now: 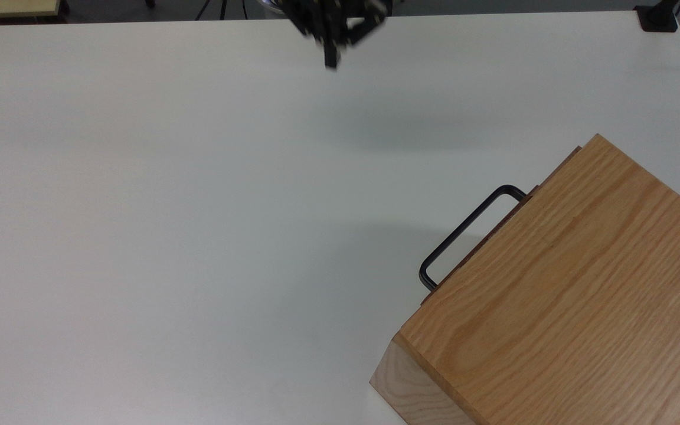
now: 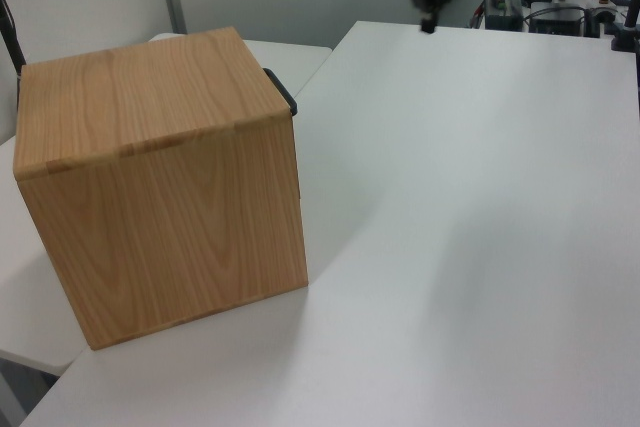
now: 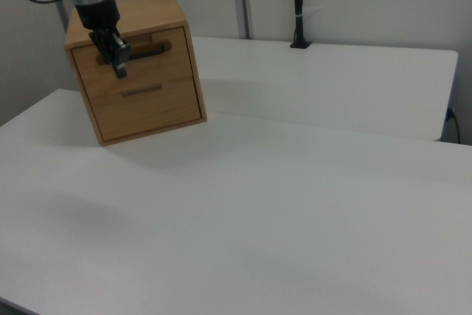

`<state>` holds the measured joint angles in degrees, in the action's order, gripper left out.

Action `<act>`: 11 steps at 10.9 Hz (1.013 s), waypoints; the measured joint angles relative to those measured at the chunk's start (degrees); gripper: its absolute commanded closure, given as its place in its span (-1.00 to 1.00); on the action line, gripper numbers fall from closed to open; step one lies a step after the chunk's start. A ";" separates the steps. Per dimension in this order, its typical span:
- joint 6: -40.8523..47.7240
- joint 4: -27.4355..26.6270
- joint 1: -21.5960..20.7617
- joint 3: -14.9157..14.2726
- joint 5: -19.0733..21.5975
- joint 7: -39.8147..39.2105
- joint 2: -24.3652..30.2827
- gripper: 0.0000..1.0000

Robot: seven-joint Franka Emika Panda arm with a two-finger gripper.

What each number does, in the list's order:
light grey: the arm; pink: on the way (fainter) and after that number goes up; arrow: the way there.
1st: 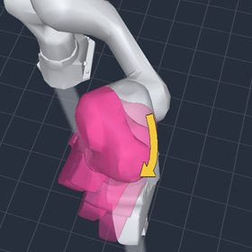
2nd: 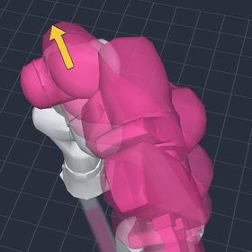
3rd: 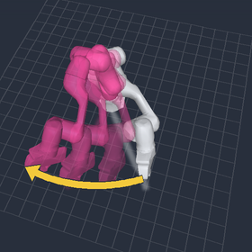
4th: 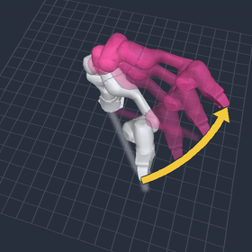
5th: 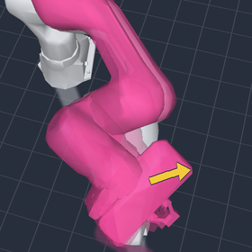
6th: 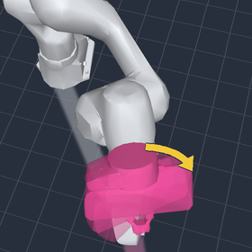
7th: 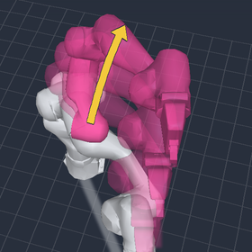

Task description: Close the drawer by sliding it

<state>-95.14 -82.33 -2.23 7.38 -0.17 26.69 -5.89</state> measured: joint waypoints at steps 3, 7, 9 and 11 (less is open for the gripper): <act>2.70 -5.82 1.09 -0.75 1.31 -4.21 5.45 0.84; 1.80 -7.85 1.28 -4.24 1.32 -17.82 6.80 -0.69; 1.72 -7.78 1.51 -7.05 1.29 -24.18 7.00 -1.00; 1.72 -7.43 1.55 -7.83 0.63 -25.11 7.28 -1.00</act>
<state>-93.42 -89.76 -0.68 -0.45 0.46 1.58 1.38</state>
